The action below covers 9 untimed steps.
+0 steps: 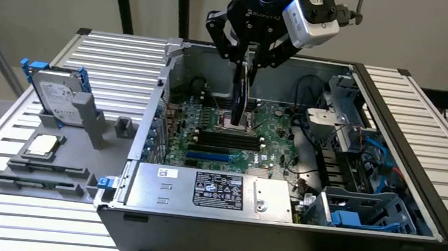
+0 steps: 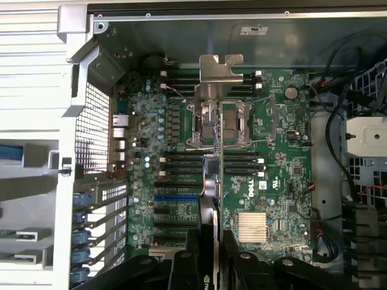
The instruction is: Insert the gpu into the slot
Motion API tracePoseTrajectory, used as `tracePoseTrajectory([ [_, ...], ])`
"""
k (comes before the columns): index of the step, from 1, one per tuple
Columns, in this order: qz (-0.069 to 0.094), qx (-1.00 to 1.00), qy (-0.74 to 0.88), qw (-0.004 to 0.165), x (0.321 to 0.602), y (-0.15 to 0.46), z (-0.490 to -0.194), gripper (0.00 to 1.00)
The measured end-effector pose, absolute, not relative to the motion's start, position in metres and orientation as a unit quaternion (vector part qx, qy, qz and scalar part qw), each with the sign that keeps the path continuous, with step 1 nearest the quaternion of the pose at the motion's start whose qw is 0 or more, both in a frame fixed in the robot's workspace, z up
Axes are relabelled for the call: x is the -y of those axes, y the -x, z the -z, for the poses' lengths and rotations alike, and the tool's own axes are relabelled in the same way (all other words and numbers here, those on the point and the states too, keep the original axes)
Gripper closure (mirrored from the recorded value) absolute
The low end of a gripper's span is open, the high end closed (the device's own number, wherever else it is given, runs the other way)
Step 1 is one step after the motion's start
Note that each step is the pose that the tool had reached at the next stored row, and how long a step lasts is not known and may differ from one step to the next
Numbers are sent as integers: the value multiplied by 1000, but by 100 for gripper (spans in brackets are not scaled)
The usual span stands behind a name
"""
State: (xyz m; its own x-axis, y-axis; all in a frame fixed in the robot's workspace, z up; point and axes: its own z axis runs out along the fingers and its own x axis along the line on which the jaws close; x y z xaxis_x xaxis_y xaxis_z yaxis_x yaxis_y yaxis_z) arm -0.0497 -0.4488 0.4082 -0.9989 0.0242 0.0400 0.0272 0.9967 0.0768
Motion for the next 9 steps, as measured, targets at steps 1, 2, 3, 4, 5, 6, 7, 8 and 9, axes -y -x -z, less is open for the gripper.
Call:
tracePoseTrajectory([
  [1,39,999,13,20,449,50,-408,74],
  [2,39,999,13,20,449,50,-408,74],
  [3,39,999,12,20,448,50,-408,74],
  [4,38,999,5,20,448,50,-408,74],
  [5,38,999,-4,20,448,50,-408,74],
  [6,38,999,-13,21,448,50,-408,74],
  [7,38,999,-22,21,448,50,-408,74],
  [8,38,999,-31,21,448,50,-408,74],
  [9,38,998,-40,22,448,50,-408,74],
])
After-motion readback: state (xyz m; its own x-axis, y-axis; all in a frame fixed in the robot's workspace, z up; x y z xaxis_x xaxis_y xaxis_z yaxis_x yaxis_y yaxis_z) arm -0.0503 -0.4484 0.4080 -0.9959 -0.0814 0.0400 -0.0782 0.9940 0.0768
